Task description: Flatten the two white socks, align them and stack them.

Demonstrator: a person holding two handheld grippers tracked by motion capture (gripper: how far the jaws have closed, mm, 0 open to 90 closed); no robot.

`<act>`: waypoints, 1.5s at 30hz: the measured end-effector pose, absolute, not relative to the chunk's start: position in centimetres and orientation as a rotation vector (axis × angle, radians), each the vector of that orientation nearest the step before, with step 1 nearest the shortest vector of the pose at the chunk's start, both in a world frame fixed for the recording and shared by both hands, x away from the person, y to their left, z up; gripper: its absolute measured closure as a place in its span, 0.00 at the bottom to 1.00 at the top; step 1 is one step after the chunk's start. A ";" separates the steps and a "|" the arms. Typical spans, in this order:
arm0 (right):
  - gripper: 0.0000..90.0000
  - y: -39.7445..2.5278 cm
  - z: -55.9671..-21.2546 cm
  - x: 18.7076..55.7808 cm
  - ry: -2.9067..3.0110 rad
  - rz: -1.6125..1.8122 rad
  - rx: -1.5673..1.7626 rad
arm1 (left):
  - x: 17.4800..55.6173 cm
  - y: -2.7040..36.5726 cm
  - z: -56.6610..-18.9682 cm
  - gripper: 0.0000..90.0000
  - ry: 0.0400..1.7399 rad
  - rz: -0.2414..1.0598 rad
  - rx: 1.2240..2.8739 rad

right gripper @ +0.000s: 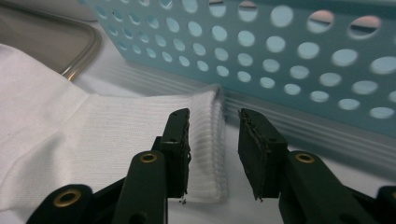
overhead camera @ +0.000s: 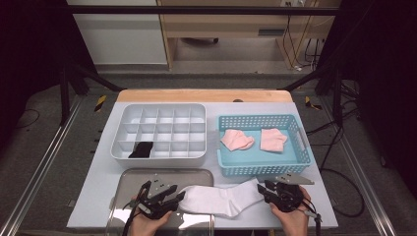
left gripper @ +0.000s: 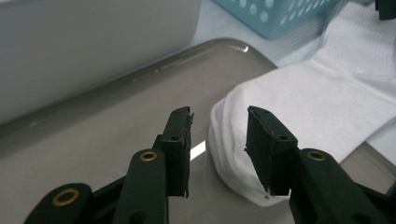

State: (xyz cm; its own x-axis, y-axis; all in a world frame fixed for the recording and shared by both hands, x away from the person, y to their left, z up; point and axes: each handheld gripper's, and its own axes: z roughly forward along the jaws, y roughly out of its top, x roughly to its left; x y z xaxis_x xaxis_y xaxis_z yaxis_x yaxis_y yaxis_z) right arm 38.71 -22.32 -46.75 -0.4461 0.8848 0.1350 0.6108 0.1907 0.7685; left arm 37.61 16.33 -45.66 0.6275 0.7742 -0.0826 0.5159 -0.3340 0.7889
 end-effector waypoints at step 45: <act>0.72 -22.1 -47.7 38.1 2.198 1.096 1.450 | 38.8 5.8 -47.4 0.99 0.779 0.197 2.152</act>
